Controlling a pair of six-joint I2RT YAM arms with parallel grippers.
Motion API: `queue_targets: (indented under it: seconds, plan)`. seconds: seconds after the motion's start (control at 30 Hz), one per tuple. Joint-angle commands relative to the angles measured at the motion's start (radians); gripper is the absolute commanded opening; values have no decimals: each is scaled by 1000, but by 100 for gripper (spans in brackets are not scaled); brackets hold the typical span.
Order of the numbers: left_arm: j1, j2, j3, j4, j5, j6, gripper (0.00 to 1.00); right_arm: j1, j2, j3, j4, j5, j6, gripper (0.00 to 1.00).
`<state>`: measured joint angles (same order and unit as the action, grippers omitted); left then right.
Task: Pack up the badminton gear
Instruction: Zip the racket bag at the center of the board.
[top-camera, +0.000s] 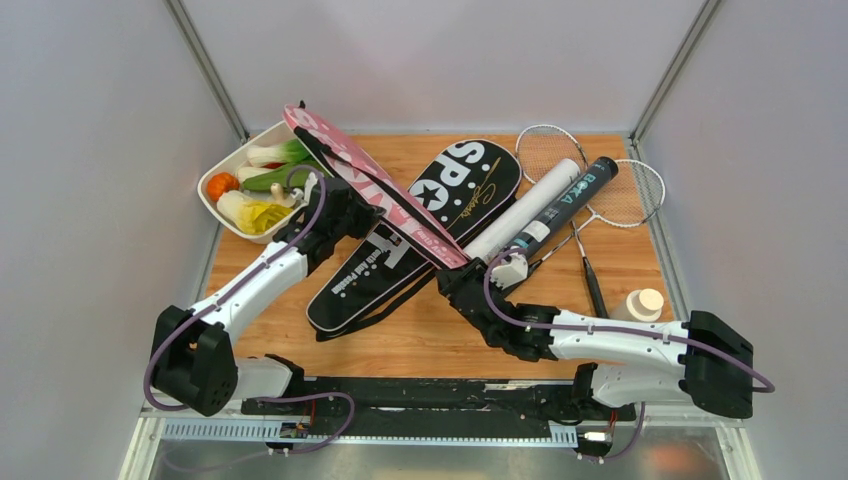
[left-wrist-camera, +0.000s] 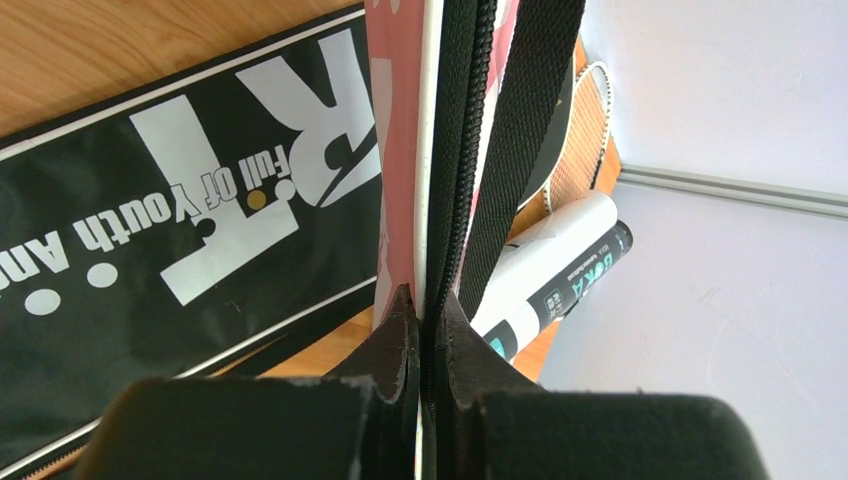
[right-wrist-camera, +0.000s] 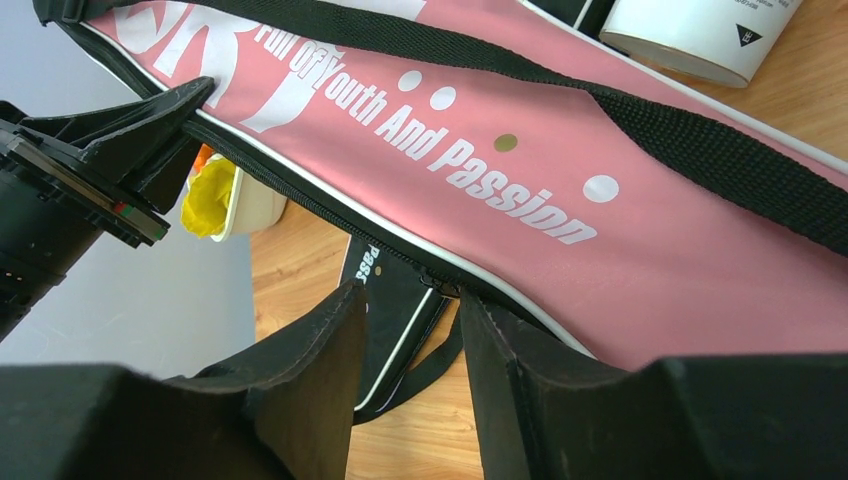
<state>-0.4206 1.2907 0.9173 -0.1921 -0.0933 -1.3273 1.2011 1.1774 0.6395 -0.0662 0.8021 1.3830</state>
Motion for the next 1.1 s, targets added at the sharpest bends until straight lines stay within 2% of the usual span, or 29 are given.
queue_targets:
  seconds: [0.0,0.17,0.37,0.7,0.8,0.9,0.93,0.97,1.07]
  plan:
    - [-10,-61,8,18,24,-52,0,-19,7,-1,9,68,-10,46]
    - [-13,-52,35,-30,20,-97,0,-20,33,12,-2,75,-43,45]
    - [-14,-7,138,-218,-4,-111,0,-20,61,25,-28,92,-44,44]
    - [-15,-17,122,-215,-5,-134,0,-26,100,75,-35,153,-67,42]
    - [-15,-13,121,-215,3,-135,0,-40,123,89,-51,156,-58,36]
    - [-14,-19,117,-211,4,-130,0,-50,128,88,-59,174,-66,16]
    - [-15,-20,115,-207,3,-126,0,-50,125,89,-60,182,-85,5]
    - [-14,-21,117,-205,-5,-116,0,-50,120,87,-60,189,-106,0]
    - [-15,-26,125,-172,-45,-71,0,-51,65,51,-63,177,-161,0]
